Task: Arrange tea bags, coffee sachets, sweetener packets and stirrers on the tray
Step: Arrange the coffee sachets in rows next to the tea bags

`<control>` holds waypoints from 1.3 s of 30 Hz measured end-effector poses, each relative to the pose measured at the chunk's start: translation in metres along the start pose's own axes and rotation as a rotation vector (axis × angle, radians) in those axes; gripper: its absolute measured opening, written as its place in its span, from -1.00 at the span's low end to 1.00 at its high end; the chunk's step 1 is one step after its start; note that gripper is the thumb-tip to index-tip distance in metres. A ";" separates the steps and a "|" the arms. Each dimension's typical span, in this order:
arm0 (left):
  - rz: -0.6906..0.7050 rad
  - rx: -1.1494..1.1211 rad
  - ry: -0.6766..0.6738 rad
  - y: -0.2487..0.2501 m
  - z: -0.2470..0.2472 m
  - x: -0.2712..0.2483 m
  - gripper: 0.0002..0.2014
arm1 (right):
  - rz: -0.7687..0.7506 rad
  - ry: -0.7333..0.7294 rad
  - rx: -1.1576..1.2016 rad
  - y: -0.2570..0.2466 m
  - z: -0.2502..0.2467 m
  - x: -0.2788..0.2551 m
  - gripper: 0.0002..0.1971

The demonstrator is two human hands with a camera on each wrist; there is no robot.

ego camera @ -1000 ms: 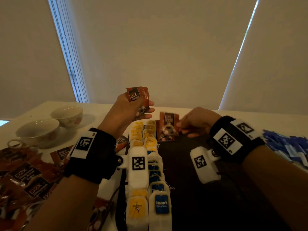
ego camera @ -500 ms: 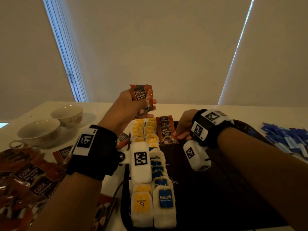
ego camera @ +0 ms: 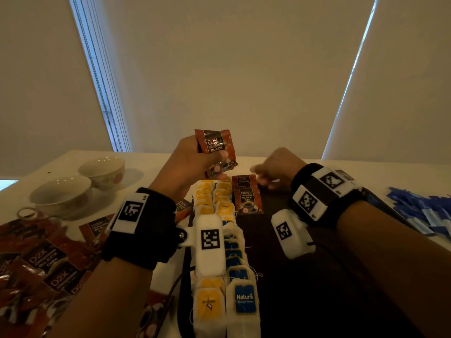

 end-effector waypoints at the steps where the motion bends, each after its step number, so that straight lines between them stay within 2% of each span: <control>1: 0.001 -0.005 0.007 0.000 0.000 0.000 -0.70 | -0.073 0.042 0.114 -0.005 -0.002 -0.004 -0.77; 3: 0.018 -0.010 0.017 0.000 0.000 -0.001 -0.75 | -0.188 0.031 0.337 -0.017 -0.004 -0.016 -0.69; 5: 0.045 -0.005 0.026 0.000 0.001 -0.003 -0.77 | -0.240 -0.012 0.448 -0.026 -0.005 -0.029 -0.65; 10: 0.047 0.025 0.018 0.001 0.005 -0.005 -0.78 | -0.309 0.022 0.441 -0.024 0.001 -0.035 -0.85; 12: 0.032 0.045 -0.001 0.000 0.006 -0.004 -0.82 | -0.263 0.039 0.475 -0.019 -0.001 -0.033 -0.83; 15: 0.005 -0.002 0.000 0.002 0.006 -0.003 -0.89 | -0.088 0.005 0.483 -0.009 -0.006 -0.026 -0.87; 17: -0.023 -0.044 0.041 0.002 0.003 0.000 -0.87 | 0.050 -0.069 0.358 0.001 -0.008 -0.024 -0.97; 18: -0.029 -0.050 0.051 0.002 0.002 0.001 -0.85 | 0.097 -0.108 0.278 0.007 -0.008 -0.022 -0.96; 21: -0.035 -0.031 0.058 0.003 0.002 0.002 -0.83 | 0.191 -0.214 0.073 0.024 -0.006 -0.017 -0.97; 24: -0.016 0.039 0.069 0.002 0.001 0.003 -0.84 | 0.254 -0.284 -0.022 0.032 0.000 -0.013 -0.96; 29: 0.018 0.112 0.130 0.000 -0.005 0.004 -0.84 | 0.281 -0.281 -0.047 0.031 0.005 -0.009 -0.83; 35: 0.006 0.123 0.102 0.001 -0.007 0.001 -0.83 | 0.253 -0.275 -0.054 0.027 0.006 -0.008 -0.87; 37: -0.016 0.127 0.109 0.000 -0.007 0.002 -0.82 | 0.223 -0.237 -0.062 0.026 0.006 -0.006 -0.86; 39: -0.038 0.138 0.115 -0.001 -0.007 0.003 -0.79 | 0.134 -0.133 -0.029 0.022 0.004 -0.005 -0.82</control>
Point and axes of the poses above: each hand's wrist, its own x-axis towards the middle knuckle, its own z-axis out of the palm, y = z × x, the point moved 1 cm from there along x, towards the middle knuckle, and after that the axes turned 8 degrees about -z, right-handed, at the moved point
